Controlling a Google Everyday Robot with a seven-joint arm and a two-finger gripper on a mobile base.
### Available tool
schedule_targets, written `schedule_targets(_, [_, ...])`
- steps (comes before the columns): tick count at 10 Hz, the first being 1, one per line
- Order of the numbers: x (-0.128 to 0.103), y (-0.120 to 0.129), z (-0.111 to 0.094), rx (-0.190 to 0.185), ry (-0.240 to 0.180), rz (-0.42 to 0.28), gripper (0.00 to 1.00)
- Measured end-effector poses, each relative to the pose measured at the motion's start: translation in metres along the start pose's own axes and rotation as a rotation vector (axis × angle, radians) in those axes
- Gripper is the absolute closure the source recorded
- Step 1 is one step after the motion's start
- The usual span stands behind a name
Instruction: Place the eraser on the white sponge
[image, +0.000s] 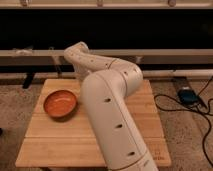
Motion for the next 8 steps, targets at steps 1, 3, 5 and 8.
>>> schedule_targets(1, [-0.0011,0.0005,0.0012,0.004,-0.001,-0.001,0.4])
schedule_targets(3, [-0.0021,-0.0023,0.0034,0.01,0.0,0.001,0.23])
schedule_targets(5, [-0.0014,-0.0034,0.0053,0.014,0.003,-0.001,0.2])
schedule_targets(8, [-0.0004,-0.0013,0.0053,0.017,-0.003,-0.011,0.2])
